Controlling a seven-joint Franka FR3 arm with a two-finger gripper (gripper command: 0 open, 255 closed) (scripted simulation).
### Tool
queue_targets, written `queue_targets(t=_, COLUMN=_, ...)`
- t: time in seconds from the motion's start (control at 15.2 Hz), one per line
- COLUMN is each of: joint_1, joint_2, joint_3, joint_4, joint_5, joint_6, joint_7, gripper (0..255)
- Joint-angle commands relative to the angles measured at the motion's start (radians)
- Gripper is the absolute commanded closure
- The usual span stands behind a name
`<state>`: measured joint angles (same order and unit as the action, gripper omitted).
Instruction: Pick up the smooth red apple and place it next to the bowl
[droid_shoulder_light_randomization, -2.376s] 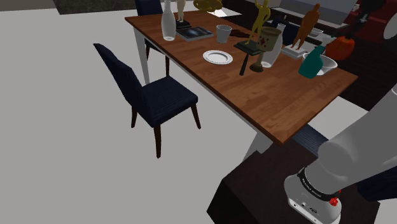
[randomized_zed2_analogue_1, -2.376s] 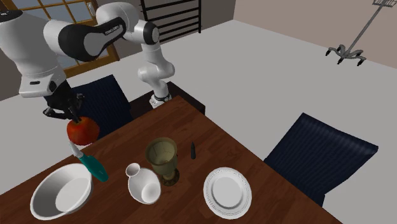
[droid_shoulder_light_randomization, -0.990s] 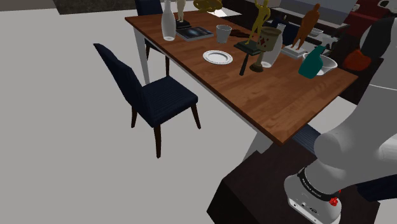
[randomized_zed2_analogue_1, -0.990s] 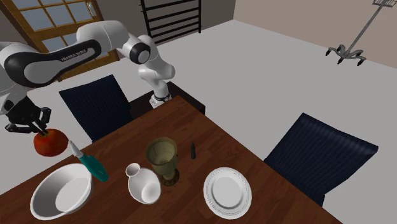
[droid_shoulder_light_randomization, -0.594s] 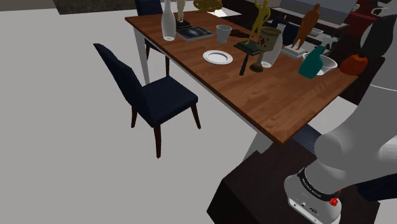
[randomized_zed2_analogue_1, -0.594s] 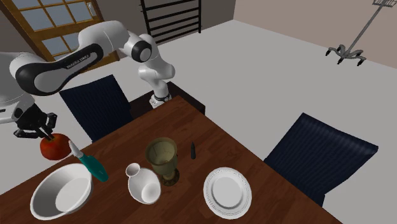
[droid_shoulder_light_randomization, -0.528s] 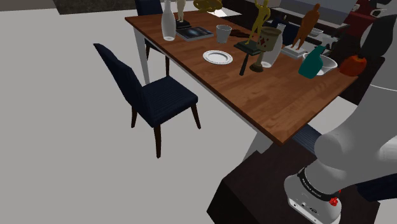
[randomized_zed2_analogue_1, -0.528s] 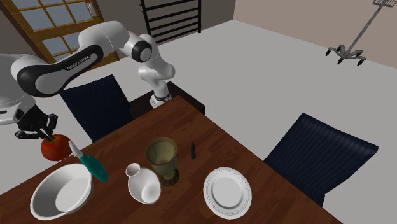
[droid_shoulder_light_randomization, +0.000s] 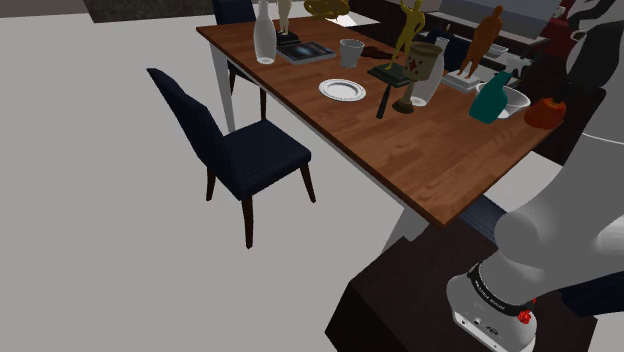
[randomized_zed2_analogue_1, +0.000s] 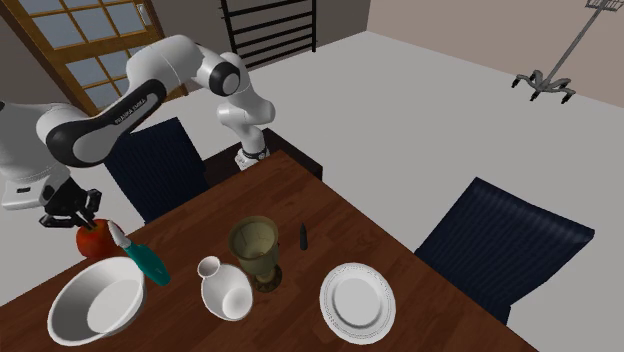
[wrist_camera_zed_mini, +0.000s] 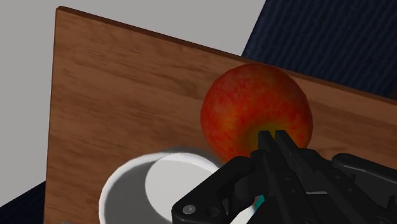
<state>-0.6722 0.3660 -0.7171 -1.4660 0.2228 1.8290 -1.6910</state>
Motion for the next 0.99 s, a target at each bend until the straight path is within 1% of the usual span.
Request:
queue_targets(t=0.0, joint_1=0.002, joint_2=0.001, joint_3=0.001, joint_4=-0.027, joint_5=0.002, joint_6=0.028, joint_7=-0.003, gripper=255)
queue_targets(t=0.26, joint_1=0.008, joint_2=0.005, joint_3=0.005, joint_4=-0.080, joint_5=0.007, joint_6=0.084, joint_7=-0.007, gripper=255)
queue_targets(t=0.79, joint_1=0.008, joint_2=0.005, joint_3=0.005, joint_4=-0.080, joint_5=0.007, joint_6=0.084, joint_7=-0.007, gripper=255)
queue_targets(t=0.86, joint_1=0.008, joint_2=0.005, joint_3=0.005, joint_4=-0.080, joint_5=0.007, joint_6=0.084, joint_7=-0.007, gripper=0)
queue_targets(t=0.92, joint_1=0.008, joint_2=0.005, joint_3=0.005, joint_4=-0.080, joint_5=0.007, joint_6=0.084, joint_7=-0.007, gripper=0)
